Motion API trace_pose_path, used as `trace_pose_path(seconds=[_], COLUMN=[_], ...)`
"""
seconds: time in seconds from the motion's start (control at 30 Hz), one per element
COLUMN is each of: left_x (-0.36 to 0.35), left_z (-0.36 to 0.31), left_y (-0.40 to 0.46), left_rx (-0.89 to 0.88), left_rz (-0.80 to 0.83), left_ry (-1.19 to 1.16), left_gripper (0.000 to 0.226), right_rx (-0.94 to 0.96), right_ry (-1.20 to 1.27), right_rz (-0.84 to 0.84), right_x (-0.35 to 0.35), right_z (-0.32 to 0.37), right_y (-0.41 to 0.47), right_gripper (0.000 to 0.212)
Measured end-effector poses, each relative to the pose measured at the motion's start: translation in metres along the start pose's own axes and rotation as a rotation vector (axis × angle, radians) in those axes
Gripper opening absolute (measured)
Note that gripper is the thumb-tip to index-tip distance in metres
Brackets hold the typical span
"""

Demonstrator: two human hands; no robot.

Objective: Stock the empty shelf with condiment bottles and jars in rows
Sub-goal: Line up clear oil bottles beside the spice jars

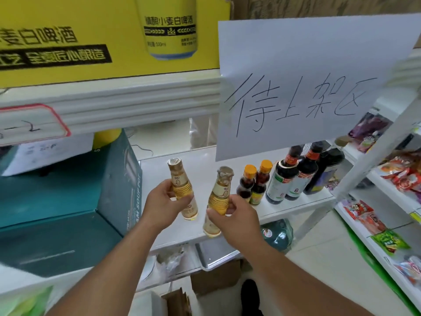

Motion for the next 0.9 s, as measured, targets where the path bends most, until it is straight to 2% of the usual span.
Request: trace_pose_path(seconds=[0.2, 0.47, 0.7, 0.9], left_x=[-0.008, -0.073, -0.189, -0.311], left_z=[-0.033, -0.088, -0.156, -0.218], left_y=[-0.054, -0.104, -0.16, -0.224], left_rx=[-0.026, -0.12, -0.208, -0.296], left_rz=[0.125, 0.224, 0.409, 0.64], left_ry=[0.004, -0.024, -0.012, -0.012], left_gripper=[0.035, 0.035, 0.035, 0.033], right_rx=[-0.018, -0.028, -0.144, -0.24], right_ry=[0.052, 0.012, 0.013, 0.054], right_rz=[-0.039, -0.181, -0.371, -0.582], right_x=[0.027, 0.113, 0.236, 0.351], right_z=[-0.01, -0.033, -0.088, -0.149], right_y=[-0.035, -0.074, -0.133, -0.204], right_gripper=[0.027, 0.025, 0.029, 0.028])
Point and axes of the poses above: each hand's wrist, its own y-axis towards the middle knuckle, its own x-axis out of the back of the hand, z = x × y, the point moved 10 cm from there along y, towards the middle knuckle, and after that the axes turned 6 degrees about -y, right-handed, at the moved point
